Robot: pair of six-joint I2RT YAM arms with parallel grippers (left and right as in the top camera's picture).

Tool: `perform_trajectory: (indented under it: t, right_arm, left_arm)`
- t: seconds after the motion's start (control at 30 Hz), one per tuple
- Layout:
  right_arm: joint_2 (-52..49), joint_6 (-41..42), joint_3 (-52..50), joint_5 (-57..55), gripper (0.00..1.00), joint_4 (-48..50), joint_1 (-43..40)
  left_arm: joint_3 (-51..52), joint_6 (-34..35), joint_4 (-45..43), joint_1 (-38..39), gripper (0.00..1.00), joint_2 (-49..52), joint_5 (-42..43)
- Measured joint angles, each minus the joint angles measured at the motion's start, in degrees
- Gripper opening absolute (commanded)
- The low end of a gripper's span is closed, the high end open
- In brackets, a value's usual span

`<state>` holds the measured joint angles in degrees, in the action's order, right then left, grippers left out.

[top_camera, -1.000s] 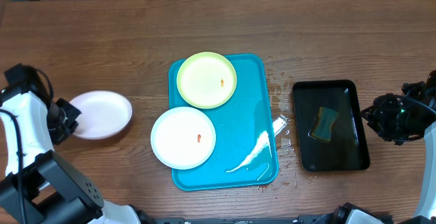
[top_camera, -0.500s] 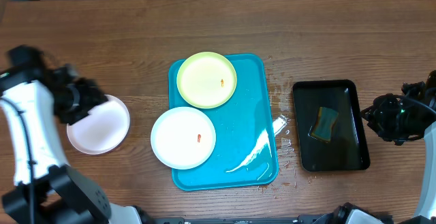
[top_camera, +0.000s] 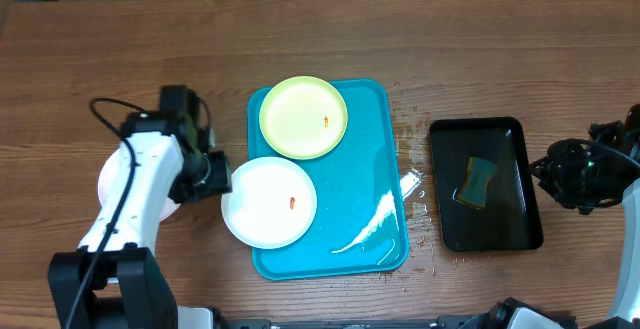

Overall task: Clean dirty plates on tray and stack at the side
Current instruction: 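Grip the remaining white plate rim with the left gripper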

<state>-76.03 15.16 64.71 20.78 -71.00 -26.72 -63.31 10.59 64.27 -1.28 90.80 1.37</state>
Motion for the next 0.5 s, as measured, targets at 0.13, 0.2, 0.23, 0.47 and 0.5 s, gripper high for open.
perform_trajectory:
  t: [0.13,0.2,0.23,0.47,0.5]
  right_arm:
    - [0.0,0.0,0.0,0.0,0.35,0.0,0.0]
    - [0.0,0.0,0.0,0.0,0.35,0.0,0.0]
    - [0.0,0.0,0.0,0.0,0.35,-0.1,0.0]
    - [0.0,0.0,0.0,0.0,0.35,-0.1,0.0]
    - [0.0,0.0,0.0,0.0,0.35,-0.2,0.0]
  left_arm:
    - [3.3,0.5,-3.3,4.0,0.52,0.0,-1.0]
    - [5.5,1.6,-4.2,6.6,0.52,0.0,-2.8]
    - [6.0,2.1,-4.2,7.3,0.51,0.0,-3.8]
    - [6.5,4.9,-5.1,9.2,0.56,0.0,-7.9]
    - [6.5,5.5,-3.8,9.2,0.56,0.0,-9.1]
